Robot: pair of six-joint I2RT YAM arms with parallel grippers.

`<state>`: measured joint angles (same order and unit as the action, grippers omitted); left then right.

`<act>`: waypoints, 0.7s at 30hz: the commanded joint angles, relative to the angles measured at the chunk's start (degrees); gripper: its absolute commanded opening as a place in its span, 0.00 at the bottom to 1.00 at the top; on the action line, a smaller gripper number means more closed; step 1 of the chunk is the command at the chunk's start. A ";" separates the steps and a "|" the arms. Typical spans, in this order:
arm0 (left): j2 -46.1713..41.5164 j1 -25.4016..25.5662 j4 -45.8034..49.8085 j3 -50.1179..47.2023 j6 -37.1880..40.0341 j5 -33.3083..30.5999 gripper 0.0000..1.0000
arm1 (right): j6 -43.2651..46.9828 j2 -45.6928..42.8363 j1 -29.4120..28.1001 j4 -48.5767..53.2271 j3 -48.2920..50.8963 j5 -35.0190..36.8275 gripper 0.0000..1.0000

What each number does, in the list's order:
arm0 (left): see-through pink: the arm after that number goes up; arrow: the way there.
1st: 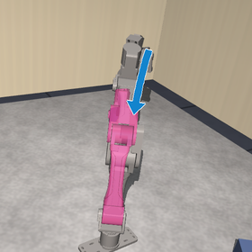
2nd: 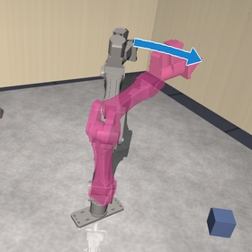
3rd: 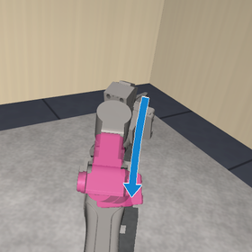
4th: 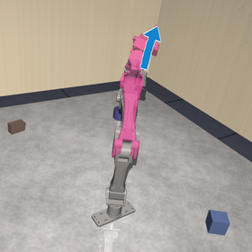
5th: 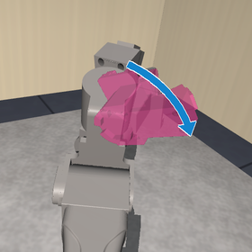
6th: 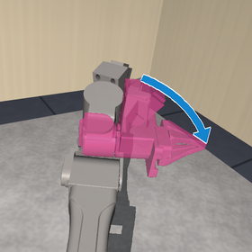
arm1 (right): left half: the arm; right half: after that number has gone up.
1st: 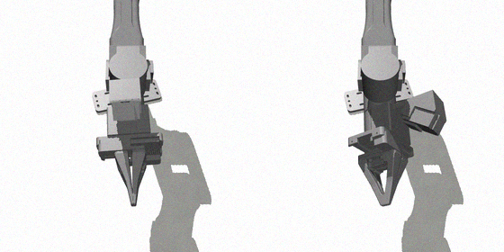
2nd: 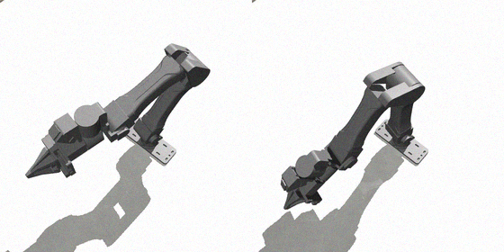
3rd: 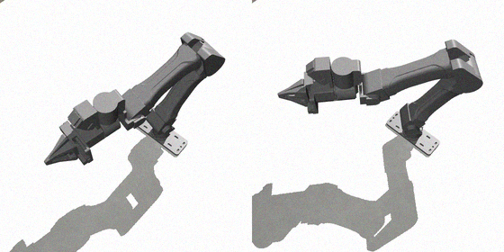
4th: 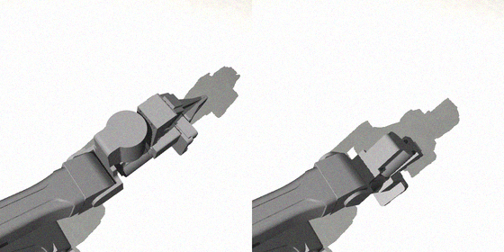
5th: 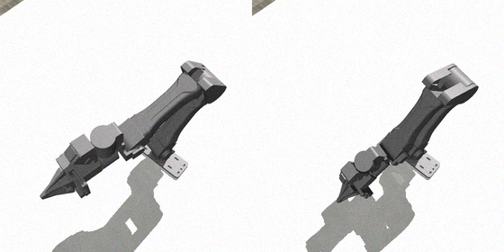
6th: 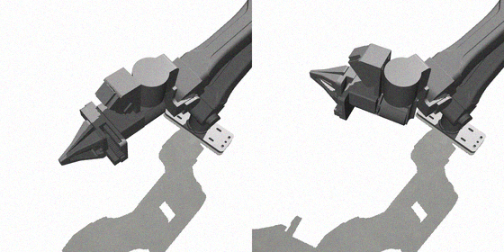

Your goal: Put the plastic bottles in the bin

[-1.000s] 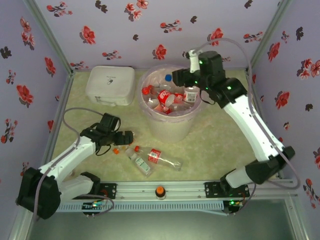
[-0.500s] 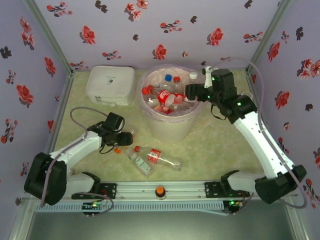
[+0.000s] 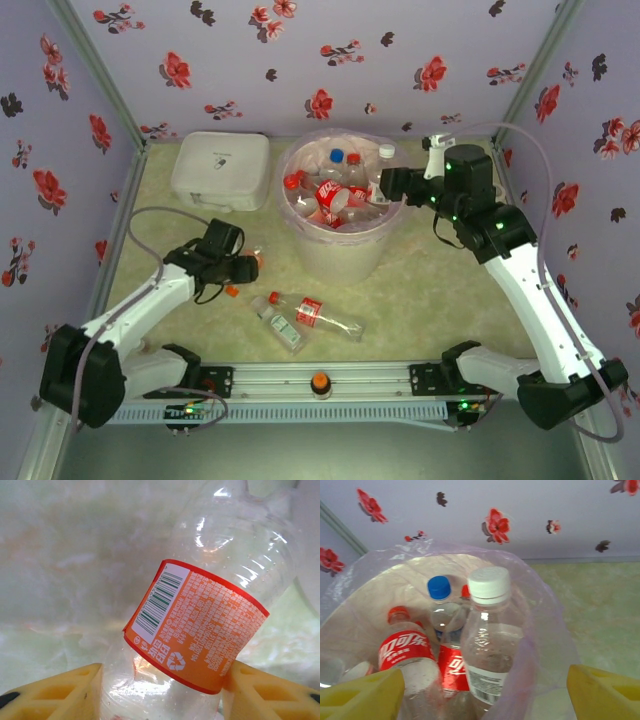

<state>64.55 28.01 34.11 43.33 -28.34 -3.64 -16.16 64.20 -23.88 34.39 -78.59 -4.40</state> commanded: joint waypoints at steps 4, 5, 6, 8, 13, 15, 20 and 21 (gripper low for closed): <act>-9.33 0.15 5.31 8.30 1.38 -2.51 0.46 | -4.33 2.48 -0.39 -7.02 -5.81 -15.63 0.83; -10.93 0.20 5.32 9.34 1.44 -2.43 0.45 | -4.48 3.12 -1.46 -7.67 -6.92 -17.53 0.83; -12.19 0.35 5.03 10.17 1.44 -2.22 0.45 | -4.30 3.58 -2.51 -7.92 -7.78 -18.10 0.82; -15.58 0.65 3.03 11.36 1.81 -0.84 0.45 | -2.29 4.87 -6.46 -7.36 -10.62 -17.01 0.83; -22.54 0.91 -5.49 11.47 0.77 3.50 0.41 | -0.11 11.23 -13.32 -6.36 -18.05 -16.50 0.83; -24.52 0.99 -9.21 10.96 0.44 5.35 0.41 | -0.57 14.58 -15.73 -6.25 -21.37 -16.17 0.83; -28.37 1.01 -16.12 9.41 -0.76 7.28 0.40 | 1.63 22.48 -21.85 -6.27 -27.87 -13.44 0.96; -28.64 1.04 -17.03 9.33 -0.83 7.57 0.39 | 2.18 24.09 -22.71 -5.51 -29.45 -13.09 0.99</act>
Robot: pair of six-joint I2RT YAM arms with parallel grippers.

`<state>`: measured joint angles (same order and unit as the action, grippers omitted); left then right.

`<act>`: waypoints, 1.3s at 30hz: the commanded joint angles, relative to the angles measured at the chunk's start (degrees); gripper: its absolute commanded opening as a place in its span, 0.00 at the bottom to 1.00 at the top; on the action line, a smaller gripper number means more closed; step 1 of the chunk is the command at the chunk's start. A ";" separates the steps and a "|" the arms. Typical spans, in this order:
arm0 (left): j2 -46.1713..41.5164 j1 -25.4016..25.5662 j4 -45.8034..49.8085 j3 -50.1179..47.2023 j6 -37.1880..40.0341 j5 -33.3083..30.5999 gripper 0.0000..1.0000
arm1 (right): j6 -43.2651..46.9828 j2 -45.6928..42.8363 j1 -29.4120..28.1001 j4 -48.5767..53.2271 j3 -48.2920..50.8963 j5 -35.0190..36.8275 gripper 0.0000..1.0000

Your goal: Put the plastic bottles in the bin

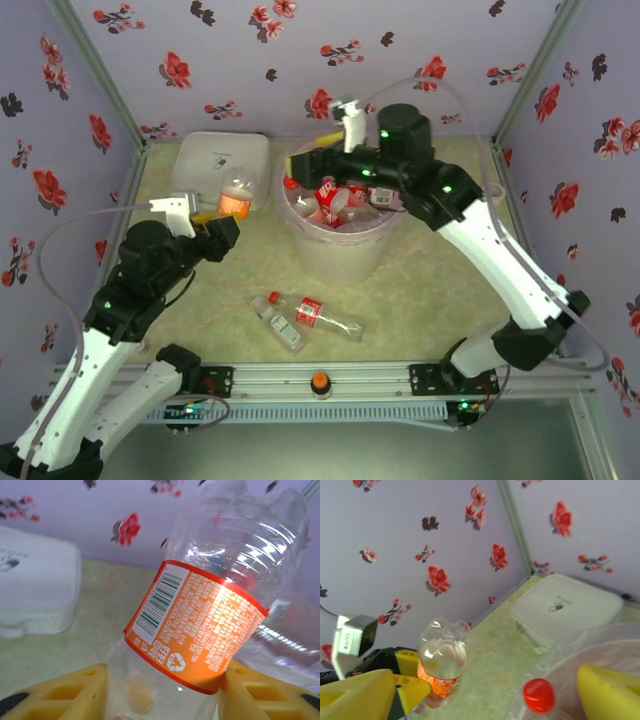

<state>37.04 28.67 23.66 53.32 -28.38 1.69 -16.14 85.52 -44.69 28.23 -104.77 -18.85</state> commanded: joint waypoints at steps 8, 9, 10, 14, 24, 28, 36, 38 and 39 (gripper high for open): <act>1.14 0.34 -10.58 -1.28 -1.22 4.58 0.39 | 1.11 9.42 -5.19 -3.56 -6.23 -5.41 1.00; 1.36 0.36 -11.06 -1.44 -1.27 4.95 0.39 | 0.71 9.94 -5.20 -4.36 -6.31 -5.54 1.00; 1.54 0.40 -11.48 -1.55 -1.41 5.23 0.40 | 0.51 10.62 -5.23 -4.69 -6.70 -5.41 0.99; 1.72 0.43 -11.90 -1.77 -1.28 5.43 0.39 | -0.48 13.20 -5.22 -5.48 -8.46 -6.46 0.98; 1.55 0.39 -11.31 -2.65 -1.31 5.33 0.53 | 0.32 14.47 -5.09 -4.98 -11.10 -6.04 0.56; 0.98 0.42 -9.14 -2.87 -1.54 4.30 0.82 | 3.63 12.33 -4.49 -3.67 -13.90 -3.38 0.51; 1.43 0.34 -18.26 -10.23 -9.95 5.23 0.99 | 6.02 0.40 1.54 -6.87 -6.97 7.46 0.34; 4.06 0.39 -22.84 -11.24 -11.72 7.39 1.00 | 5.70 -2.89 4.39 -7.98 -3.18 10.41 0.30; 5.42 0.48 -23.12 -10.78 -11.87 8.07 1.00 | 5.76 -4.03 5.66 -7.84 -2.02 11.55 0.29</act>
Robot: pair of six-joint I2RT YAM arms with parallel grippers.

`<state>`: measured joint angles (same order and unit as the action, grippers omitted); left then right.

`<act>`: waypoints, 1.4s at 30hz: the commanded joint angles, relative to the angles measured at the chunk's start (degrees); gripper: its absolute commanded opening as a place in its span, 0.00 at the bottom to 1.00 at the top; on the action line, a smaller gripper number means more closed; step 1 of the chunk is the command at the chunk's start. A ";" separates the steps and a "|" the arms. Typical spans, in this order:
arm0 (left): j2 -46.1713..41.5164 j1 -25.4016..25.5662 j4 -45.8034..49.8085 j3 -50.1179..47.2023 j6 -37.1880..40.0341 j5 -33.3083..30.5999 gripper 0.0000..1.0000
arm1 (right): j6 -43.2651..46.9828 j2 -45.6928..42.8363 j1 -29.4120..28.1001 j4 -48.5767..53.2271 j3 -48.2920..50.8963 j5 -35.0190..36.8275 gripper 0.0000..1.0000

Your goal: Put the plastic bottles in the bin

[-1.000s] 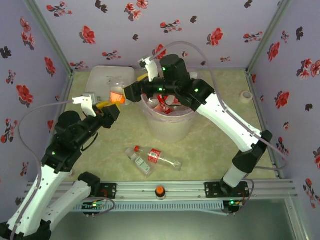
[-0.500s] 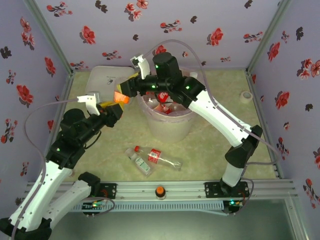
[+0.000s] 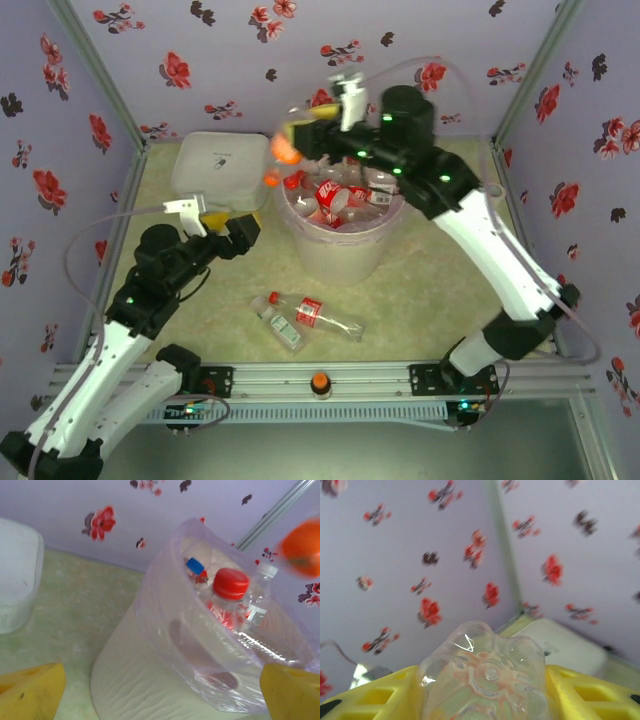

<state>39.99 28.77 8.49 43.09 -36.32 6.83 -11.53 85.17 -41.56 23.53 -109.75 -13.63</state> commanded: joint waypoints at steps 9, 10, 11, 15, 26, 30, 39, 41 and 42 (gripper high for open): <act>11.47 3.33 -15.19 -0.20 -5.43 3.28 1.00 | 3.23 -3.81 8.61 -5.29 10.27 9.22 0.18; 12.43 3.64 -15.43 0.12 -5.30 3.21 1.00 | 3.44 -2.65 8.58 -5.75 10.35 8.78 0.18; 13.36 4.05 -15.31 0.47 -5.02 3.19 1.00 | 3.53 -1.66 8.60 -6.11 10.35 8.46 0.17; 16.49 4.65 -14.11 1.46 -4.64 2.38 1.00 | 3.53 2.16 8.51 -7.34 10.88 6.50 0.16; 21.39 5.34 -11.18 3.08 -3.77 0.64 1.00 | 6.80 8.80 6.07 -4.84 15.83 8.33 0.15; 21.10 5.36 -10.37 3.27 -3.32 0.14 1.00 | 8.19 10.82 4.84 -0.76 16.57 11.22 0.16; 20.99 5.38 -9.30 3.58 -3.10 -0.41 1.00 | 4.66 14.76 3.92 3.09 20.12 8.27 0.19; 20.84 5.33 -8.90 3.75 -3.00 -0.42 1.00 | 4.38 13.97 3.94 2.43 20.46 8.24 0.21; 20.78 5.33 -8.65 3.91 -2.98 -0.41 1.00 | 4.41 13.36 3.94 2.44 19.99 8.56 0.24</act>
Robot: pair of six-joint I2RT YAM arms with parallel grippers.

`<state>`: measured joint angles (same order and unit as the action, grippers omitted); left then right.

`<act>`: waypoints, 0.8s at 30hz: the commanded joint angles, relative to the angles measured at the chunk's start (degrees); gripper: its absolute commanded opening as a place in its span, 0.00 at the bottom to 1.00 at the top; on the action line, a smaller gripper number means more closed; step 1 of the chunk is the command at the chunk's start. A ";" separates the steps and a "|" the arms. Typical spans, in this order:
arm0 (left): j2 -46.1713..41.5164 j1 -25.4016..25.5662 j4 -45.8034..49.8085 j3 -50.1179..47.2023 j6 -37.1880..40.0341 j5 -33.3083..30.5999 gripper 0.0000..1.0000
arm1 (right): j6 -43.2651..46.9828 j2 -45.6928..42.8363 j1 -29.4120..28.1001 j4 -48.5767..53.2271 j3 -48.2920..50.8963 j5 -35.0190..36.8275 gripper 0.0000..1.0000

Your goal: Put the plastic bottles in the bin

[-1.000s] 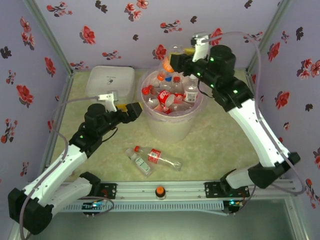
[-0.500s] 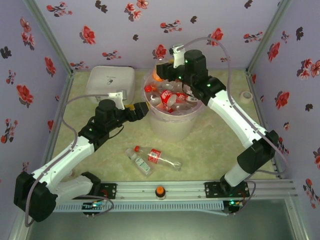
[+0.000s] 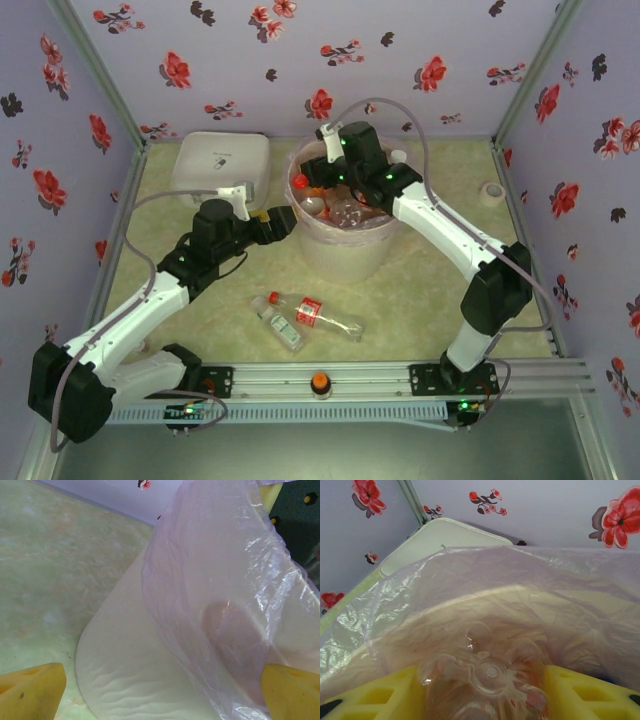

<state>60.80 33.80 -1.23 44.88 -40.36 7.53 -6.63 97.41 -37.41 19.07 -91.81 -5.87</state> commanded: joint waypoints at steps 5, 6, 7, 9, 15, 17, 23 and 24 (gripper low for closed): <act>-0.59 0.33 1.74 2.31 1.43 -1.45 1.00 | 1.50 -0.64 -0.05 12.11 -5.41 2.66 0.59; -0.75 0.31 1.91 2.31 1.46 -1.53 1.00 | 2.24 -0.93 0.01 13.44 -7.41 3.23 0.65; -0.93 0.34 2.13 2.32 1.54 -1.55 1.00 | 2.93 -1.20 0.06 14.85 -9.28 3.85 0.70; -1.24 0.31 2.72 2.23 1.80 -1.72 1.00 | 3.79 -1.89 0.38 17.40 -12.70 4.99 0.81; -2.34 0.31 4.43 2.23 2.78 -2.51 1.00 | 5.24 -4.64 2.02 23.33 -18.21 7.99 0.97; -2.70 0.38 5.04 2.22 3.02 -2.61 1.00 | 6.05 -6.83 2.07 25.14 -18.16 9.63 0.97; -2.97 0.31 5.63 1.91 3.37 -2.76 1.00 | 6.18 -17.58 2.03 28.87 -12.97 10.52 0.81; -2.84 0.34 5.55 1.87 3.41 -2.78 1.00 | 5.83 -19.72 1.99 29.60 -11.56 10.27 0.77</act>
<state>58.74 33.82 3.49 45.39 -38.48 6.00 -1.15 83.13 -35.51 44.66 -105.47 2.92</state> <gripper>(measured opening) 0.997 0.784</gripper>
